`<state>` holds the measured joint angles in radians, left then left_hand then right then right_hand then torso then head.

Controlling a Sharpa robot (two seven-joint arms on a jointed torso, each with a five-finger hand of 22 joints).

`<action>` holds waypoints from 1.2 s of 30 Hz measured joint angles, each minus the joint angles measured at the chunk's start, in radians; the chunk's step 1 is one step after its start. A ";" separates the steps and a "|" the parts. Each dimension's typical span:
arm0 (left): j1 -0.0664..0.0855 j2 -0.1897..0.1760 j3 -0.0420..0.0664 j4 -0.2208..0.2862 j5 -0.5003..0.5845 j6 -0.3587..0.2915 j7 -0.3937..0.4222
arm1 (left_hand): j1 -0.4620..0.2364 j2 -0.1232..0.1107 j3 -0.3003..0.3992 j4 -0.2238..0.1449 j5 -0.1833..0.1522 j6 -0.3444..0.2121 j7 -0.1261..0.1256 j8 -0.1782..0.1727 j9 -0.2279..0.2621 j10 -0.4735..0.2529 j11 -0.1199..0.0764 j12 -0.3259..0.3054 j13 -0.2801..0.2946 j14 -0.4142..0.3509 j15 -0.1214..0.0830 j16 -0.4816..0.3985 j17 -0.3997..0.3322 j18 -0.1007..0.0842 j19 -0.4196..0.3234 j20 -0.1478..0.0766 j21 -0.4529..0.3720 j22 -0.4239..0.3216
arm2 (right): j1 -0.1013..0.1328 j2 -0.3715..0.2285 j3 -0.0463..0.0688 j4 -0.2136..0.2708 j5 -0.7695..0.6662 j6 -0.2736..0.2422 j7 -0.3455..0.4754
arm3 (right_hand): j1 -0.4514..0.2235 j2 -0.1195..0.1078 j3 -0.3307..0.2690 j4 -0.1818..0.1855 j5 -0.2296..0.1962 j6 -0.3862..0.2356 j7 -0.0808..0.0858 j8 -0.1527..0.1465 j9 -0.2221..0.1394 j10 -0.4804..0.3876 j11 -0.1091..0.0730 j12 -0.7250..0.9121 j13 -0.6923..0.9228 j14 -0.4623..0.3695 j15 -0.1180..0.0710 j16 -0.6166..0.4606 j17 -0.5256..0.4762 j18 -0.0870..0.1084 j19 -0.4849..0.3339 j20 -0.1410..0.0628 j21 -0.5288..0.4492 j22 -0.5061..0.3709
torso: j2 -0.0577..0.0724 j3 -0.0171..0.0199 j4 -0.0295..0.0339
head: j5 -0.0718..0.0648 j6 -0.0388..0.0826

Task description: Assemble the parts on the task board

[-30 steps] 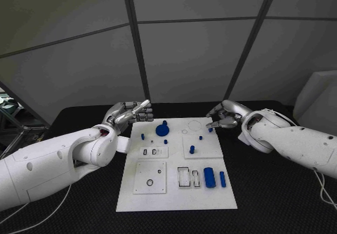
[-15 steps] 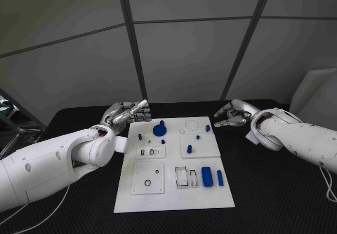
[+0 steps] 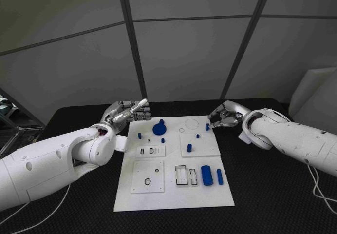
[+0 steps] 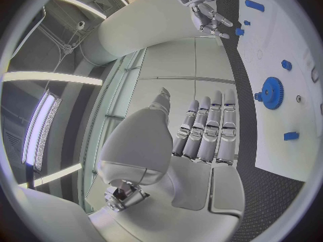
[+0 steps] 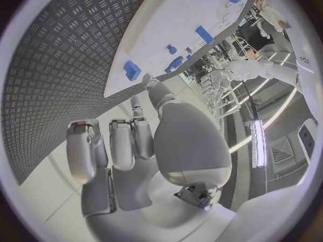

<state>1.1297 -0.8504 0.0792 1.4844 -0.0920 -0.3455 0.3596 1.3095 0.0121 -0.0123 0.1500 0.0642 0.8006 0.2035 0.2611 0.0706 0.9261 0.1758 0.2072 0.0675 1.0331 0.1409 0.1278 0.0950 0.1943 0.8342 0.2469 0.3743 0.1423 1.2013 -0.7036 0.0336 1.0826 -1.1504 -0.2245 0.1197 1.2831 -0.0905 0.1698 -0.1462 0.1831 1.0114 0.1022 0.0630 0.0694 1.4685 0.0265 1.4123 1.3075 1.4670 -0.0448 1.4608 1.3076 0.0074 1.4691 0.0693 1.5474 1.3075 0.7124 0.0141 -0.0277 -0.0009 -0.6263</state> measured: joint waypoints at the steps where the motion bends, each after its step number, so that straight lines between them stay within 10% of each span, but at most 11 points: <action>1: 0.000 0.000 0.000 0.000 0.000 0.000 0.000 | 0.000 0.000 0.000 0.000 0.000 0.000 0.000 0.000 0.000 0.000 0.000 0.000 0.000 0.000 0.000 0.000 0.000 0.000 0.000 0.000 0.000 0.000 | -0.001 0.002 0.000 -0.002 -0.003 0.001 0.000 | 0.000 0.000 0.001 -0.001 0.000 0.001 -0.001 0.000 0.000 0.000 0.000 0.000 0.000 0.000 0.000 0.000 0.000 0.000 0.000 0.000 0.000 0.000 | 0.000 -0.0001 0.0000 | 0.000 -0.001; 36: 0.000 0.008 0.000 -0.013 0.000 0.003 0.000 | 0.000 0.000 0.000 0.000 0.000 0.000 0.000 0.000 0.000 0.000 0.000 0.000 0.000 0.000 0.000 0.000 0.000 0.000 0.000 0.000 0.000 0.000 | -0.020 0.045 0.000 -0.054 -0.061 0.014 -0.006 | -0.020 0.027 -0.002 -0.004 0.009 0.012 0.011 0.000 -0.001 0.000 0.000 0.013 0.000 0.000 0.000 0.009 0.000 0.000 -0.004 -0.004 0.009 0.000 | -0.001 0.0014 0.0001 | 0.004 -0.013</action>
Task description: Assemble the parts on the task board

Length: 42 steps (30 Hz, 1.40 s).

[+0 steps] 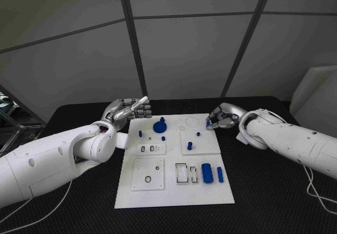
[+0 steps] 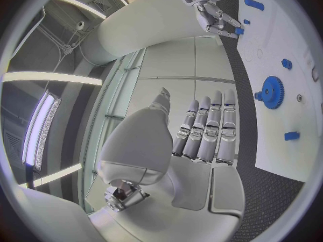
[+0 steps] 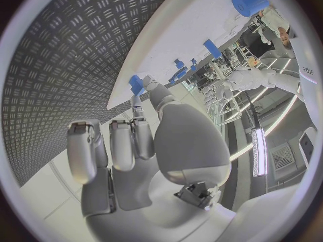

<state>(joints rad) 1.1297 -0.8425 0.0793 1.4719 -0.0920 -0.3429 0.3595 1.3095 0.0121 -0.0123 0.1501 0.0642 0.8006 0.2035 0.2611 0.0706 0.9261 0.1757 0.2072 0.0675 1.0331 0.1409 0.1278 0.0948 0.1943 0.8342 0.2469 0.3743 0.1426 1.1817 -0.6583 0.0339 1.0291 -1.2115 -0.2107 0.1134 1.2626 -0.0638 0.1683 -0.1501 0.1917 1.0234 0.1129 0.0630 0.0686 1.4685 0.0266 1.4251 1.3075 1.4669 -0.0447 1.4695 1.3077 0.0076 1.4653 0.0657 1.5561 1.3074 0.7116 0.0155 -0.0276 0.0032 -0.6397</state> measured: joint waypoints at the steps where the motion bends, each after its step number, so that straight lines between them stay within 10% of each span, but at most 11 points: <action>1: 0.000 0.000 0.000 0.000 0.000 0.000 0.000 | 0.000 0.000 0.000 0.000 0.000 0.000 0.000 0.000 0.000 0.000 0.000 0.000 0.000 0.000 0.000 0.000 0.000 0.000 0.000 0.000 0.000 0.000 | 0.000 0.001 0.000 -0.001 0.000 0.000 0.000 | -0.003 0.004 0.000 0.000 0.000 0.003 0.003 0.000 0.000 0.000 0.000 0.000 0.000 0.000 0.000 0.000 0.000 0.000 0.000 0.000 0.000 0.000 | 0.000 0.0000 0.0000 | 0.000 0.000; 42: 0.000 -0.003 0.000 -0.002 0.000 0.005 0.000 | 0.005 0.005 0.000 0.000 0.000 0.000 0.000 -0.004 0.000 0.000 0.000 -0.004 0.000 0.000 0.000 0.000 0.001 0.000 0.000 0.000 0.000 -0.001 | -0.001 0.005 0.001 0.017 -0.003 -0.012 -0.019 | -0.019 0.076 0.029 -0.003 0.004 0.082 -0.022 0.009 0.002 0.000 -0.007 0.004 0.000 -0.004 -0.004 0.008 0.000 0.000 0.000 0.000 0.012 0.000 | -0.002 0.0014 -0.0006 | -0.001 -0.006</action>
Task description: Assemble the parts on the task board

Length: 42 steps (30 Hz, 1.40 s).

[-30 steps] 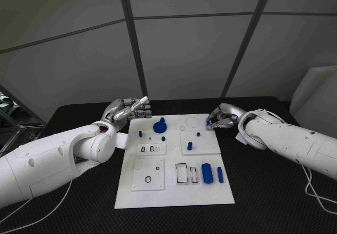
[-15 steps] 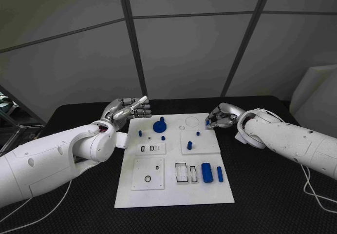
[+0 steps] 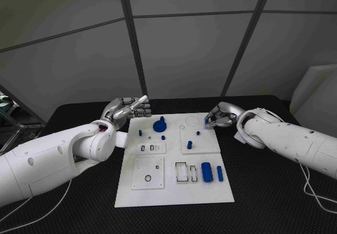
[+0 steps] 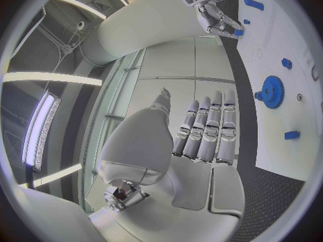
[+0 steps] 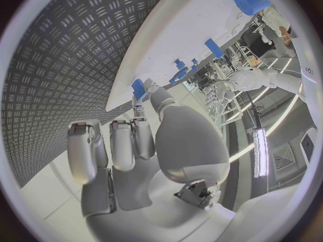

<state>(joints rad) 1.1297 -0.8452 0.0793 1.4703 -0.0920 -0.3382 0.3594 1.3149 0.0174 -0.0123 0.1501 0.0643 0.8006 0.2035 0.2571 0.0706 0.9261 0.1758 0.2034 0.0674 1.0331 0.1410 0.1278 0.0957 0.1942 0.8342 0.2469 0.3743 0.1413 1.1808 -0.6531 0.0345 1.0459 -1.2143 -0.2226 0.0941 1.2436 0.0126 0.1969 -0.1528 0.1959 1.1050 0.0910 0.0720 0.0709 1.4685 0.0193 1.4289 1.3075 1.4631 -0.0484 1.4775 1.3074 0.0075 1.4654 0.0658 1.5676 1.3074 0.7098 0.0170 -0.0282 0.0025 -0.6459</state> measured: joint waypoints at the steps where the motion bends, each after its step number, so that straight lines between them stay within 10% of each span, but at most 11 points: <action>1: 0.000 -0.001 0.000 0.000 0.000 0.000 0.000 | 0.000 0.000 0.000 0.000 0.000 0.000 0.000 0.000 0.000 0.000 0.000 0.000 0.000 0.000 0.000 0.000 0.000 0.000 0.000 0.000 0.000 0.000 | 0.000 -0.005 0.000 0.010 0.000 -0.004 0.000 | 0.000 0.000 0.000 0.000 0.000 0.001 0.001 0.000 0.000 0.000 0.000 0.000 0.000 0.000 0.000 0.000 0.000 0.000 0.000 0.000 0.000 0.000 | 0.000 -0.0001 0.0000 | 0.001 0.000; 9: 0.000 -0.011 0.000 0.005 0.000 0.000 0.000 | 0.000 0.000 0.000 0.000 0.000 0.000 0.000 0.000 0.000 0.000 0.000 0.000 0.000 0.000 0.000 0.000 0.000 0.000 0.000 0.000 0.000 0.000 | 0.002 -0.042 0.028 0.148 0.000 -0.041 -0.014 | 0.001 0.006 0.003 -0.003 0.004 0.003 0.003 0.000 0.000 0.000 0.000 0.004 0.000 0.004 -0.004 0.000 0.000 0.000 0.000 0.000 0.000 0.000 | -0.004 -0.0033 -0.0007 | 0.004 0.001; 23: 0.000 -0.012 0.000 0.003 0.000 0.000 0.000 | 0.000 0.000 0.000 0.000 0.000 0.000 0.000 0.000 0.000 0.000 0.000 0.000 0.000 0.000 0.000 -0.004 0.000 0.000 0.000 0.000 0.000 -0.001 | 0.004 0.062 0.034 0.314 -0.033 -0.059 -0.090 | 0.001 0.007 0.002 -0.003 0.004 0.003 0.003 -0.003 0.001 0.000 0.000 0.004 0.000 0.004 -0.004 0.000 0.000 0.000 0.000 0.000 0.000 0.000 | -0.009 -0.0081 0.0025 | 0.027 -0.015; 42: 0.001 -0.006 0.000 -0.001 0.000 -0.001 0.000 | 0.000 0.000 0.000 0.000 0.000 0.000 0.000 0.000 0.000 0.000 0.000 0.000 0.000 0.000 0.000 -0.004 0.000 0.000 0.000 0.000 0.000 -0.001 | -0.019 0.209 -0.024 0.314 -0.176 -0.069 -0.251 | -0.001 0.008 0.002 -0.003 0.003 0.007 0.000 0.000 -0.001 0.000 0.000 0.004 0.000 0.004 -0.004 0.000 0.000 0.000 0.000 0.000 0.000 0.000 | -0.008 -0.0074 0.0009 | 0.061 -0.032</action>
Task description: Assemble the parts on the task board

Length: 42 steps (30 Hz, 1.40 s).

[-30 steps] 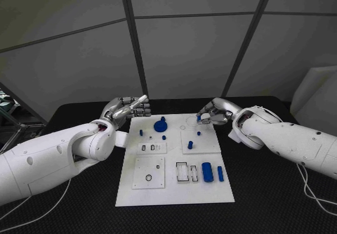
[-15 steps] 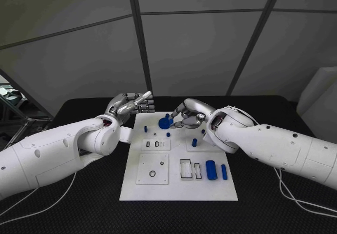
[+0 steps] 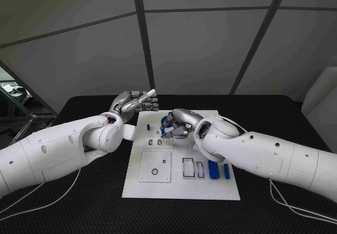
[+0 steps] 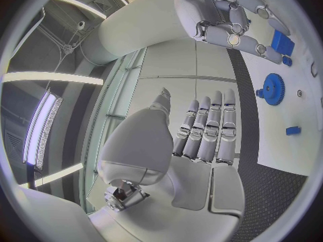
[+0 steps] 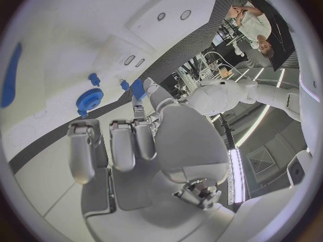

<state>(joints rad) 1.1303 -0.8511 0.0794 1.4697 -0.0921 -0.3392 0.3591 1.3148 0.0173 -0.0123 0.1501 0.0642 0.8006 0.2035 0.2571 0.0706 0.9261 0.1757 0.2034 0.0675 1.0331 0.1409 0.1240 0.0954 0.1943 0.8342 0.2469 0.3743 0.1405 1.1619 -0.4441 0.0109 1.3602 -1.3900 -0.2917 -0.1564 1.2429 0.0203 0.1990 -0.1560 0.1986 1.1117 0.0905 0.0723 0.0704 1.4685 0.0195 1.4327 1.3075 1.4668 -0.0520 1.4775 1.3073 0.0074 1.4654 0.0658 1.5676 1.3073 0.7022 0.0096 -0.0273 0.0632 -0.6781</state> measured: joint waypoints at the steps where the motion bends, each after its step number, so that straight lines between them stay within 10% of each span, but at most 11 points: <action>1: 0.000 0.000 0.000 0.000 0.000 0.000 0.000 | 0.000 0.000 0.000 0.000 0.000 0.000 0.000 0.000 0.000 0.000 0.000 0.000 0.000 0.000 0.000 0.000 0.000 0.000 0.000 0.000 0.000 0.000 | -0.002 0.005 -0.001 -0.002 -0.007 0.000 -0.007 | -0.001 0.001 0.000 0.000 0.000 0.000 0.000 0.000 0.000 0.000 0.000 0.000 0.000 0.000 0.000 0.000 0.000 0.000 0.000 0.000 0.000 0.000 | 0.000 0.0001 0.0000 | 0.001 -0.001; 14: 0.000 0.003 0.000 -0.001 0.000 0.000 0.000 | 0.000 0.000 -0.003 -0.003 0.000 0.000 0.000 0.000 0.000 0.000 0.000 0.000 0.000 0.000 0.000 0.000 0.001 0.000 0.000 0.000 0.000 0.000 | -0.009 0.027 -0.022 -0.022 -0.077 0.004 -0.055 | -0.004 0.004 0.000 0.000 0.004 0.002 0.002 -0.003 0.000 0.000 0.000 0.000 0.000 0.000 0.000 0.000 0.001 0.000 0.000 0.000 0.000 0.000 | 0.000 0.0006 -0.0008 | 0.016 -0.010; 42: 0.000 0.008 0.000 -0.005 0.000 0.000 0.000 | 0.000 0.000 -0.003 -0.003 0.000 0.000 0.000 0.000 0.000 0.000 0.000 0.000 0.000 0.000 0.000 0.000 0.001 0.000 0.000 0.000 0.000 0.000 | -0.027 0.044 -0.025 -0.048 -0.131 0.031 -0.069 | -0.013 -0.006 0.000 0.000 0.004 0.004 0.000 -0.006 -0.001 -0.004 -0.004 0.000 0.000 0.000 0.000 0.000 0.000 0.000 0.004 -0.004 0.000 0.000 | -0.001 0.0007 -0.0008 | 0.030 -0.029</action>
<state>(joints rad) 1.1306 -0.8434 0.0795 1.4645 -0.0921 -0.3394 0.3591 1.3148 0.0173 -0.0150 0.1473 0.0643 0.8006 0.2035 0.2572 0.0706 0.9261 0.1757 0.2035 0.0674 1.0331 0.1410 0.1240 0.0960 0.1943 0.8342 0.2469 0.3743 0.1408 1.1345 -0.3999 -0.0139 1.3124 -1.5205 -0.2611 -0.2254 1.2300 0.0146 0.1988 -0.1559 0.2026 1.1154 0.0907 0.0666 0.0698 1.4649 0.0159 1.4326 1.3075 1.4668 -0.0519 1.4775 1.3078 0.0074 1.4690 0.0622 1.5676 1.3073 0.7012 0.0103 -0.0281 0.0929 -0.7073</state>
